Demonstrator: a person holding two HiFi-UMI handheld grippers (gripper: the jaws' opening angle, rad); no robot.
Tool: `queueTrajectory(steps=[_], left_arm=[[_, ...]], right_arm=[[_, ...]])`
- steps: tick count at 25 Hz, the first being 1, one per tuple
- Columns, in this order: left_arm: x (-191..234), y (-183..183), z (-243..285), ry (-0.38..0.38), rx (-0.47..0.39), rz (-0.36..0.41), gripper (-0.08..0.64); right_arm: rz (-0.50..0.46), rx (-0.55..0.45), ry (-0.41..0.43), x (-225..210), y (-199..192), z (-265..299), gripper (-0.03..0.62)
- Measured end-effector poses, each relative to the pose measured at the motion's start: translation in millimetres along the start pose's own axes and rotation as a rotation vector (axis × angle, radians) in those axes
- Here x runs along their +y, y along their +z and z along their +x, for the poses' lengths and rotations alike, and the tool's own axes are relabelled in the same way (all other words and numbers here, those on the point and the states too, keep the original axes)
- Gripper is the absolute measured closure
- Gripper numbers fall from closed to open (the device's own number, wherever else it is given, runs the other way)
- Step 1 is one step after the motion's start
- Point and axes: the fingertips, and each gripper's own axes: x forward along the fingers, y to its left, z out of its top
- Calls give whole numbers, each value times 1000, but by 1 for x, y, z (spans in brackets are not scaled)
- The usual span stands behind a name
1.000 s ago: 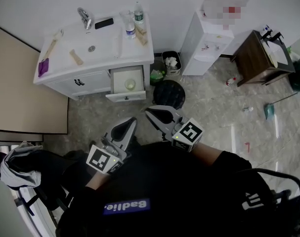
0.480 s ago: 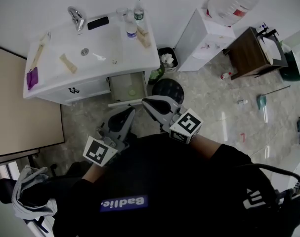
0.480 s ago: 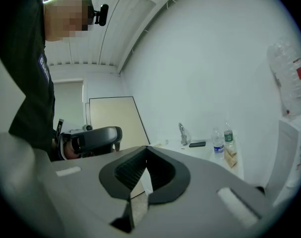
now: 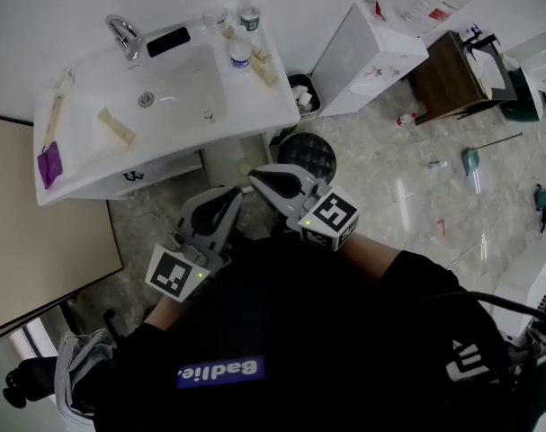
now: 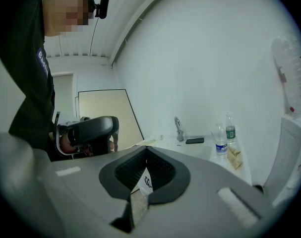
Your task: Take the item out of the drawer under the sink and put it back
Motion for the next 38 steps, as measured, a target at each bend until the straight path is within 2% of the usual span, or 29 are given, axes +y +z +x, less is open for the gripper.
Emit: queueTrajectory(steps=[10,23,31,38], left_arm=[[26,0,27,86,-6,-26,555],[41,-9,49,178,9,-22,555],[42,-12,43,214,23,-20,555],[49,-11,29,249,22,-16,555]], right_arm=[[20,137,32,-56,-40,18,591],[109,334,72,-113,-120,44,589],[177,502,23,-141,-186,57,562],[222,682,-45,-168,-256,63,503]])
